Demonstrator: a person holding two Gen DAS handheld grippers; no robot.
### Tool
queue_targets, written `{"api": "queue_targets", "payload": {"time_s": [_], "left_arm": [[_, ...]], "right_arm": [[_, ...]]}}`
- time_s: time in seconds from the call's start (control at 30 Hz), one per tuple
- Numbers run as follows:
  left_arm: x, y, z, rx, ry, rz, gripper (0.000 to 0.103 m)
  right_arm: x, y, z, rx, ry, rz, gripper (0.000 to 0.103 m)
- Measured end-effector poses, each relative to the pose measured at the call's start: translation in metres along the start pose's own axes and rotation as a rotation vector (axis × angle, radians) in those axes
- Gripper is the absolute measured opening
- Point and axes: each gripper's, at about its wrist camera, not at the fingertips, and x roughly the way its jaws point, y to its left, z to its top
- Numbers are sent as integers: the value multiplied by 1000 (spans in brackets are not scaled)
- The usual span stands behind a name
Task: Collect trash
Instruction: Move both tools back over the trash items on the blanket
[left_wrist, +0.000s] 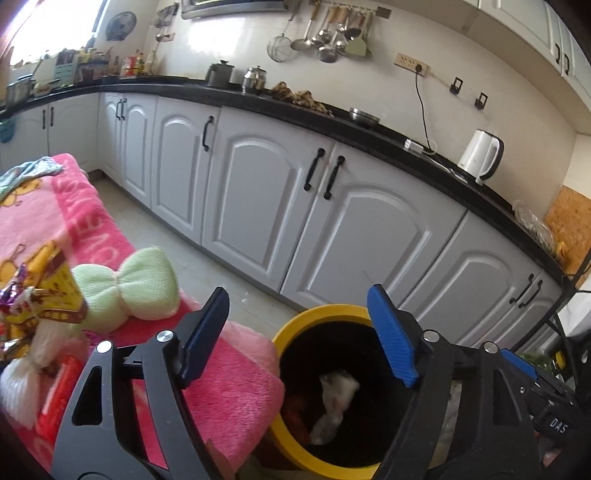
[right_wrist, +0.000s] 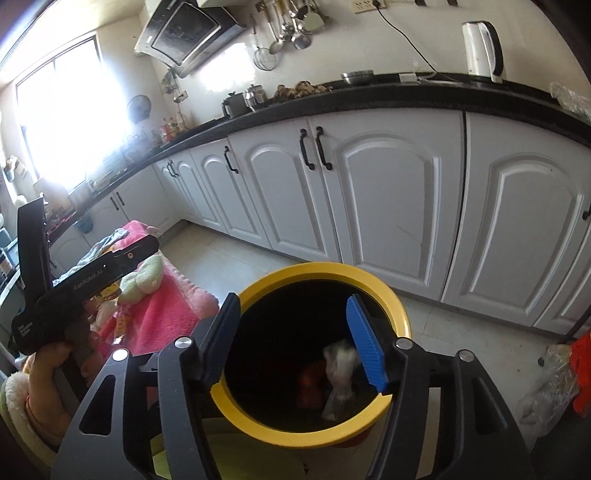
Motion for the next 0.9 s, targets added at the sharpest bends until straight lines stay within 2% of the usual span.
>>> {"api": "queue_targets", "payload": {"time_s": [0.07,0.27,0.6,0.67,0.9], "left_arm": [[-7,4,1,-6,-10,1,81],[-28,16,1,-10,-29,11,90],[-60,38,-3,-14,-57,43,92],[-67,43,-3,-15,-63,52,92],[-94,70,-5,-39,-99,102,92]], "right_arm": [[-2,6,1,-16,-9,4,61],[-10,27,2,-53,-39,20,66],[-15,64,3,-138,-61,57,75],[-15,71,3,-149,-66,66,80],[-15,106,2,-223,-62,116,81]]}}
